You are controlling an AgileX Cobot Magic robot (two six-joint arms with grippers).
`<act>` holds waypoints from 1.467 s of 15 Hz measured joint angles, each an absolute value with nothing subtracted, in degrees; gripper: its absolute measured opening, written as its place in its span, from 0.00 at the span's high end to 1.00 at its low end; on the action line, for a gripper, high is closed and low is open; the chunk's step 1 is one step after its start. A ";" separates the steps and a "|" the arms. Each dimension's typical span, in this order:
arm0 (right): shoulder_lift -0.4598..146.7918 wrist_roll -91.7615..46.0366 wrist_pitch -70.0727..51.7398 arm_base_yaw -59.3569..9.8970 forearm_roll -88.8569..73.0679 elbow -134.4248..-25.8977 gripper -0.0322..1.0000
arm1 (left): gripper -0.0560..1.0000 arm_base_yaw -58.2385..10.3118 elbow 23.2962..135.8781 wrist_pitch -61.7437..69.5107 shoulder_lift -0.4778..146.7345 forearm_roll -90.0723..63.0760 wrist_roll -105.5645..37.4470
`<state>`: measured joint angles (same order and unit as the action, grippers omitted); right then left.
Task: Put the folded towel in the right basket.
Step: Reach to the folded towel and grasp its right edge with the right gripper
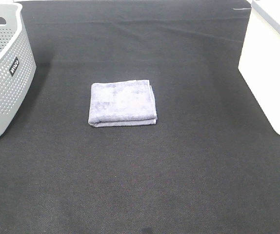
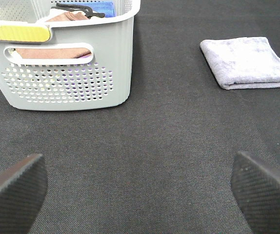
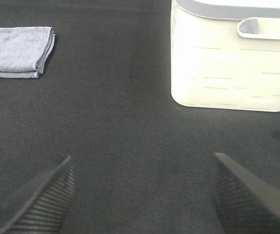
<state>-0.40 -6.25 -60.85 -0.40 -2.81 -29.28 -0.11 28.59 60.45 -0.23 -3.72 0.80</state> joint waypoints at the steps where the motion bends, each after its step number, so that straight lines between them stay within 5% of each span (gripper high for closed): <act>1: -0.40 -6.25 -60.85 -0.40 -2.81 -29.28 0.26 | 0.03 -0.11 28.59 60.45 -0.23 -3.72 0.80; 22: -0.40 -6.25 -60.85 -0.40 -2.81 -29.28 0.26 | 0.03 -0.11 28.59 60.45 -0.23 -3.72 0.80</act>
